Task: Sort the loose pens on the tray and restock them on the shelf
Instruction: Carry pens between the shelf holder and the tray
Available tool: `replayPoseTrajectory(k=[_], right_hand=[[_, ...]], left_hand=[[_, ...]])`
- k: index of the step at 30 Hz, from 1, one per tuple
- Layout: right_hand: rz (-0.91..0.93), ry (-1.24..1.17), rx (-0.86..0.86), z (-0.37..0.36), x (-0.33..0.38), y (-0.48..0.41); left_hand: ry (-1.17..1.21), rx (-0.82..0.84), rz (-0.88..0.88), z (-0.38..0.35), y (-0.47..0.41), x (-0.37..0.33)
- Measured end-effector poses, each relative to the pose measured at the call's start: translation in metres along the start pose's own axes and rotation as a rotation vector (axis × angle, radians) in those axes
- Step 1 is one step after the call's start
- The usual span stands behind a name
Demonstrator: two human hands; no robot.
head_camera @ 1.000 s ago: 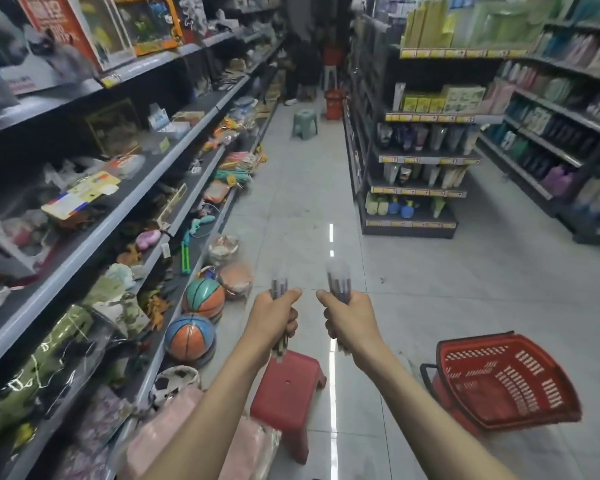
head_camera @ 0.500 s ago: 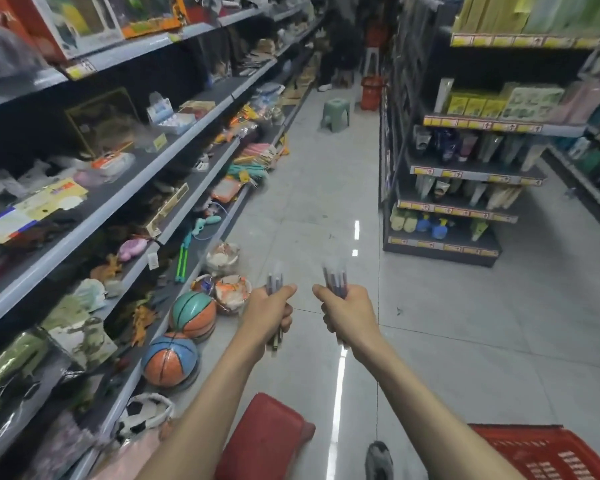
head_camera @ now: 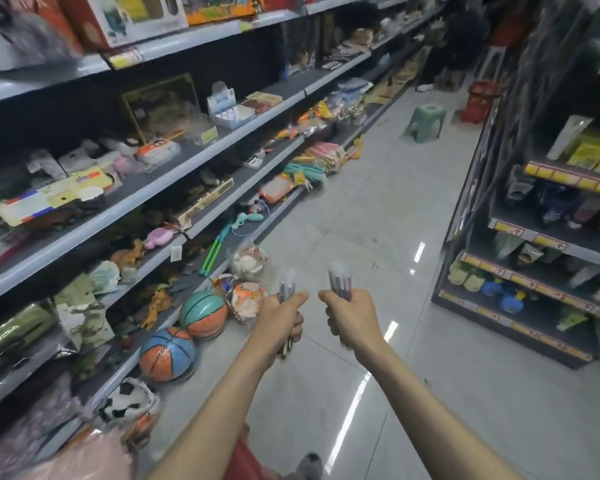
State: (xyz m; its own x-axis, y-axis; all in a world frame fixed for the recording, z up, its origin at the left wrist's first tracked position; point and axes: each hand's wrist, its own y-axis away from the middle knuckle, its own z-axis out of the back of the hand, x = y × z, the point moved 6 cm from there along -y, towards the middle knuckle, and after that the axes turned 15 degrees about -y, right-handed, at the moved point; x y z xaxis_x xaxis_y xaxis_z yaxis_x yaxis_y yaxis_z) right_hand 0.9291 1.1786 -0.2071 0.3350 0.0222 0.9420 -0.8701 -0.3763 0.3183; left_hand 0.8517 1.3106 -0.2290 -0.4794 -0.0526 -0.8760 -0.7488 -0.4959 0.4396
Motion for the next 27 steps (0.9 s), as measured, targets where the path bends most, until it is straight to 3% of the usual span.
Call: replayPoseTrajectory(k=[16,24,27], right_hand=[[-0.017,0.114,0.108,-0.079,0.087,-0.325],[0.020,0.255,0.195,-0.112,0.122,-0.511],[0.002,0.259,0.258,-0.129,0.133,-0.582]], left_hand=[[-0.013,-0.226,0.001,0.071,-0.292,-0.128],[-0.274,-0.332,-0.016,0.077,-0.437,-0.195],[-0.227,-0.384,0.041,0.079,-0.490,-0.213]])
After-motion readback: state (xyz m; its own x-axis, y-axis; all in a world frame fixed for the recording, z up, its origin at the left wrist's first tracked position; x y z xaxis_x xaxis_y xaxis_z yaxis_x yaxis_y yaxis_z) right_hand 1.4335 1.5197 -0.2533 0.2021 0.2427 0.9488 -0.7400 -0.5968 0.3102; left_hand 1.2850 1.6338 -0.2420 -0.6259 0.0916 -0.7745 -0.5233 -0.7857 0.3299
